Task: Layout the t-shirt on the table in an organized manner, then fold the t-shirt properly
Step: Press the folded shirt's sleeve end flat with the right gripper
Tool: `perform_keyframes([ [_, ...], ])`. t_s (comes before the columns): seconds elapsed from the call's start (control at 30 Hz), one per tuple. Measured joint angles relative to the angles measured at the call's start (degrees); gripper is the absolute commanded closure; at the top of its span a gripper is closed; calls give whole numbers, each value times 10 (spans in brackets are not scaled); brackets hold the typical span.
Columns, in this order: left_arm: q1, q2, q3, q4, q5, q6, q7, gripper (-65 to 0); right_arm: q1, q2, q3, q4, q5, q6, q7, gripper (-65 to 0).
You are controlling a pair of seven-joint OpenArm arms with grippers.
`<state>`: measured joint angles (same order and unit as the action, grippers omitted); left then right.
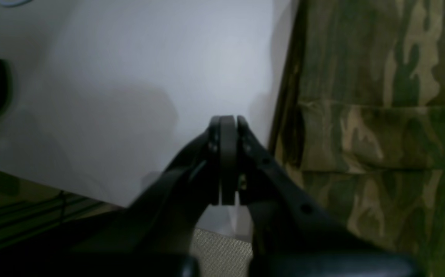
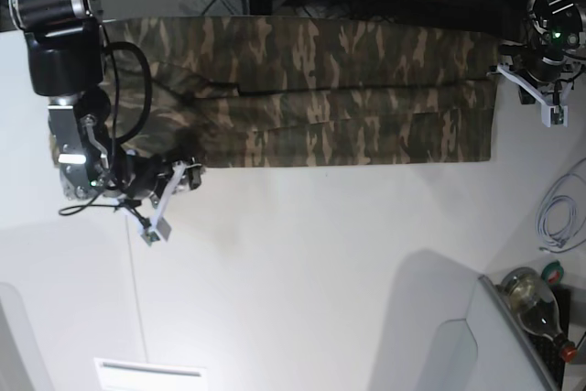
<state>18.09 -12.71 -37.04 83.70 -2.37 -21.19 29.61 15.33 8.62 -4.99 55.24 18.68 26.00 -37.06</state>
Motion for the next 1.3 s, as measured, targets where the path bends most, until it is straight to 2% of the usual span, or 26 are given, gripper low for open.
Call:
perform_keyframes([
  [0.23, 0, 0, 0, 0, 0, 0, 0, 0, -2, -7, 4, 0, 0, 0, -2, -12],
  [0.47, 0, 0, 0, 0, 0, 0, 0, 0, -6, -11, 4, 3, 1, 0, -1, -6],
  [0.63, 0, -1, 0, 0, 0, 0, 0, 0, -41, -11, 4, 63, 1, 0, -4, -9],
  [0.67, 0, -2, 0, 0, 0, 0, 0, 0, -45, -12, 4, 75, 2, 0, -4, -12],
  [0.73, -1, -1, 0, 0, 0, 0, 0, 0, -44, -12, 4, 83, 2, 0, -4, -78],
  [0.83, -2, -2, 0, -1, 0, 0, 0, 0, -37, -12, 4, 85, 2, 0, -1, -291],
  [0.87, -2, -1, 0, -1, 0, 0, 0, 0, -37, -12, 3, 84, 2, -9, -2, -354],
  [0.93, -2, -1, 0, -1, 0, 0, 0, 0, -38, -13, -1, 84, 2, -61, -2, -419],
  [1.0, -2, -2, 0, -1, 0, 0, 0, 0, -39, -11, 0, 84, 2, -88, -2, -411],
  [1.13, -3, -2, 0, -16, 0, 0, -1, 0, -33, -11, 0, 80, 4, -89, -1, -380],
  [1.3, -3, -2, 0, -25, 2, 0, 0, 0, -18, -15, 0, 29, 2, -89, 1, -377],
])
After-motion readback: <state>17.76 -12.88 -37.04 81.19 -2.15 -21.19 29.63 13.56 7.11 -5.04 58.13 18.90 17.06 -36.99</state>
